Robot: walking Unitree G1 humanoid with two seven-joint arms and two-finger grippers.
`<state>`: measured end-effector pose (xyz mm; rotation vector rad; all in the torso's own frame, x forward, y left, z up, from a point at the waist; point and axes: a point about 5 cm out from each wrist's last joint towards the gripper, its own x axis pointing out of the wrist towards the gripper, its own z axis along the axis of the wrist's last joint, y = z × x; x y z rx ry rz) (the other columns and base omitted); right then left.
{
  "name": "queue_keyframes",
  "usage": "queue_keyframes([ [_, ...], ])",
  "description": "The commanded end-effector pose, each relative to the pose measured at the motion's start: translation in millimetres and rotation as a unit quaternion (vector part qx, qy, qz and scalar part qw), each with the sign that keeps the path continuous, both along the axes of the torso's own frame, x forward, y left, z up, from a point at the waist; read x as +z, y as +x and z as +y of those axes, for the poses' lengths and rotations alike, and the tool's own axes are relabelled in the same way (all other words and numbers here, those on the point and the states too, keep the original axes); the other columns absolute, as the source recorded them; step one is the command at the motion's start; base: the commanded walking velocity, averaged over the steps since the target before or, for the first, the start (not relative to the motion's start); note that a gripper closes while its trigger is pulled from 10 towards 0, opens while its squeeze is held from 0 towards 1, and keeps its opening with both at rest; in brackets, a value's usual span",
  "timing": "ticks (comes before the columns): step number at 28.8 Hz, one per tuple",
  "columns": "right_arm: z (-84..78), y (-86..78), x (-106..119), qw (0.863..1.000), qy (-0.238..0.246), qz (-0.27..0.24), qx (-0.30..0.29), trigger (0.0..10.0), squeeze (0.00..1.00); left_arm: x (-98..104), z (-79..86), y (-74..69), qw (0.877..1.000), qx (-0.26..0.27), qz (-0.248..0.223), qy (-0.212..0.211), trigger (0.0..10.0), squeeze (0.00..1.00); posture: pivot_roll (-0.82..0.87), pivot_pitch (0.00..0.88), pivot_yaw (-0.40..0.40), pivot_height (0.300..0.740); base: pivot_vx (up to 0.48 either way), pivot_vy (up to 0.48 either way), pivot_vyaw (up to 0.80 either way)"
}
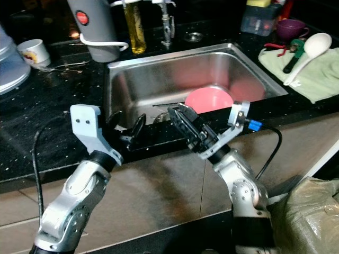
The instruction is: Kitchen organization
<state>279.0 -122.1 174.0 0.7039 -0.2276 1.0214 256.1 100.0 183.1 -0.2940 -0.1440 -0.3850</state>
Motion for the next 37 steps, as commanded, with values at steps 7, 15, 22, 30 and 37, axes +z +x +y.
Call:
queue_keyframes([
  [7, -15.9, 12.2, 0.1, 0.997, 0.036, 0.030, -0.060, 10.0, 0.00, -34.6, 19.5, -9.7, 0.996, 0.068, 0.052, 0.000, 10.0, 0.00, -0.01, 0.034, 0.013, 0.740, 0.000, 0.000, 0.00],
  [15, -30.2, 21.3, -1.7, 0.992, 0.031, 0.042, -0.118, 10.0, 0.00, -36.7, 30.9, -19.9, 0.989, 0.141, 0.052, 0.011, 10.0, 0.00, 0.00, 0.041, 0.004, 0.740, 0.000, 0.000, 0.00],
  [22, -31.4, 24.2, -0.4, 0.990, 0.034, 0.045, -0.127, 10.0, 0.00, -19.6, 44.0, -18.1, 0.982, 0.187, 0.010, 0.038, 10.0, 0.00, 0.00, 0.045, 0.001, 0.740, 0.000, 0.000, 0.00],
  [30, -28.9, 30.1, 6.9, 0.990, 0.011, 0.029, -0.141, 10.0, 0.00, 12.9, 60.9, -9.1, 0.969, 0.233, -0.052, 0.061, 10.0, 0.00, 0.01, 0.045, -0.002, 0.740, 0.000, 0.000, 0.00],
  [37, -25.0, 38.5, 21.3, 0.987, -0.030, -0.001, -0.157, 10.0, 0.00, 4.3, 69.4, -8.2, 0.962, 0.258, -0.033, 0.086, 10.0, 0.00, 0.01, 0.042, -0.006, 0.740, 0.000, 0.000, 0.00],
])
